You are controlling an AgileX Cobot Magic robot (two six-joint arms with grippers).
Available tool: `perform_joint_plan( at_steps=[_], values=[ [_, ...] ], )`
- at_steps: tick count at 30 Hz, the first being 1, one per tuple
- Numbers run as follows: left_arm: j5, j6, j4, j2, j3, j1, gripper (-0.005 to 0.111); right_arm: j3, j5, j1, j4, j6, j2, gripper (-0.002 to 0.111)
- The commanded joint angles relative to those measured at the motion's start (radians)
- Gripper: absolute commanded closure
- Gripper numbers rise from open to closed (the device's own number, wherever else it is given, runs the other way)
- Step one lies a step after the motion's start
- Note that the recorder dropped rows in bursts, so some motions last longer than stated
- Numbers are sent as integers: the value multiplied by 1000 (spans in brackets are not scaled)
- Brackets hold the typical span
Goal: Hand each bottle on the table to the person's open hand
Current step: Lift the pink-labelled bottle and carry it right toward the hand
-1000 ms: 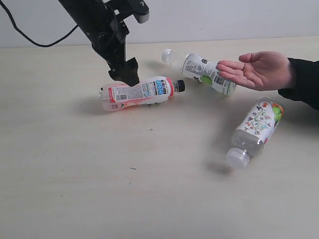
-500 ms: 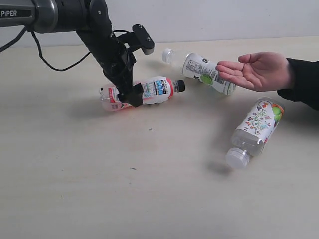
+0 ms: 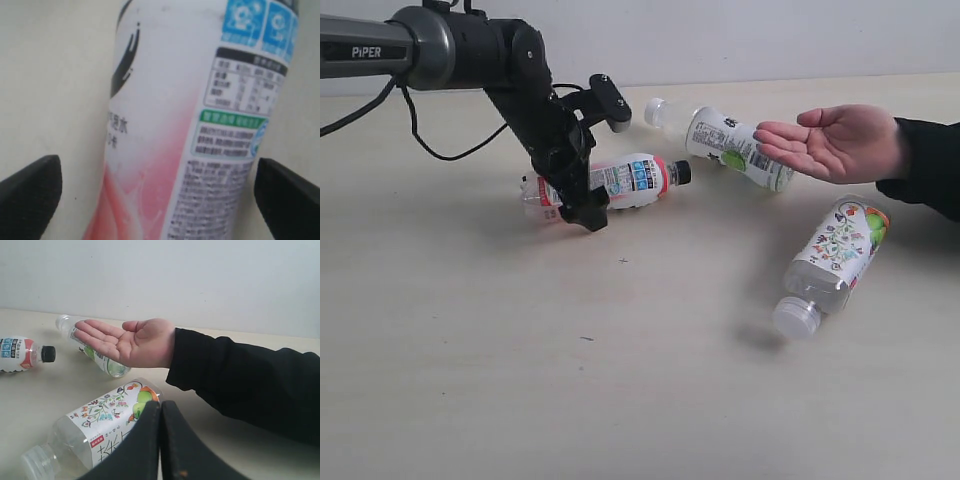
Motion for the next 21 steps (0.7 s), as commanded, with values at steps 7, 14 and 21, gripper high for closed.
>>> perform_joint_plan(
  at_steps=[7, 14, 21],
  values=[
    [82, -3, -12, -5, -1, -3, 91, 5, -6, -6, 1, -3, -6, 108],
    [122, -148, -12, -43, -1, -3, 107, 5, -6, -6, 1, -3, -6, 108],
    [213, -452, -14, -132, -1, -3, 107, 5, -6, -6, 1, -3, -6, 108]
  ],
)
